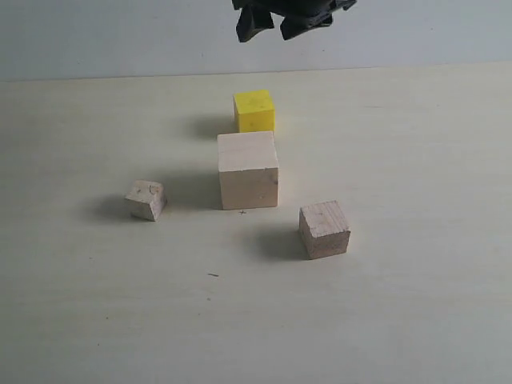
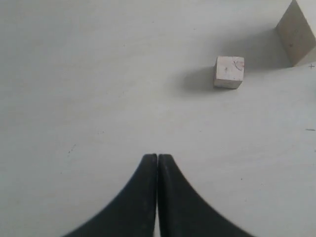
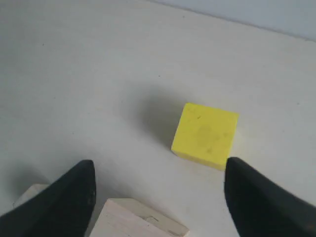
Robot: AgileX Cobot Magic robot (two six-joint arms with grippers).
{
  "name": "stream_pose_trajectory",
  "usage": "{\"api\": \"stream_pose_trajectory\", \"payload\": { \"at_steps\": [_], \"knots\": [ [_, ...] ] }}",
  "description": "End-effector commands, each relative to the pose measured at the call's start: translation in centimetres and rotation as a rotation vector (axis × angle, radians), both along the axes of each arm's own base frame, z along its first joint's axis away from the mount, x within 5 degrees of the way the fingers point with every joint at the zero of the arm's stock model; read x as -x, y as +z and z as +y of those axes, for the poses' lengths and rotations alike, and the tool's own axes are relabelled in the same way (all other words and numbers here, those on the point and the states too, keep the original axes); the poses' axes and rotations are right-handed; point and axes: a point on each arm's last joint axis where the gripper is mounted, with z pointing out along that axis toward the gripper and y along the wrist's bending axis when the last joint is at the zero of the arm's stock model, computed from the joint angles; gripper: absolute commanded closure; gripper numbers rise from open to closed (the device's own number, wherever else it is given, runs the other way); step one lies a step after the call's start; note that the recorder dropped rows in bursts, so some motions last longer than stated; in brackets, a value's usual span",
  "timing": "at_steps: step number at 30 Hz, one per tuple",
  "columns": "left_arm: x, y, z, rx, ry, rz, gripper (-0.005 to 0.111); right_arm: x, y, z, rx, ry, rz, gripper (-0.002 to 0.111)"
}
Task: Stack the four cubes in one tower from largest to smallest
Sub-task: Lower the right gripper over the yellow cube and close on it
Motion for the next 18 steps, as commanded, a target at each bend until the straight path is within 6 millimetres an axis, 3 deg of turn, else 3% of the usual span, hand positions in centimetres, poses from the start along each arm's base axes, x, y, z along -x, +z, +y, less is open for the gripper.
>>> {"api": "stream_pose_trajectory", "payload": {
  "at_steps": [1,6,10,13,18],
  "knots": [
    [0.1,-2.3,0.1,-0.018,0.001,0.037,0.104,-0.4,-1.0,0.4,-0.048,0.013,0.045,0.036],
    [0.3,-5.5,0.1,-0.040,-0.011,0.092,0.104,-0.5,-3.1,2.4,-0.025,0.045,0.021,0.036],
    [0.3,-5.7,0.1,-0.039,-0.012,0.090,0.104,-1.0,-4.5,1.9,0.031,-0.044,0.058,0.036],
    [0.2,-5.7,0.1,-0.035,-0.012,0.082,0.104,-1.2,-4.5,1.8,0.037,-0.045,0.037,0.036],
    [0.2,-5.6,0.1,-0.032,-0.014,0.075,0.104,-1.8,-4.3,1.9,0.013,-0.069,-0.023,0.027]
  ]
}}
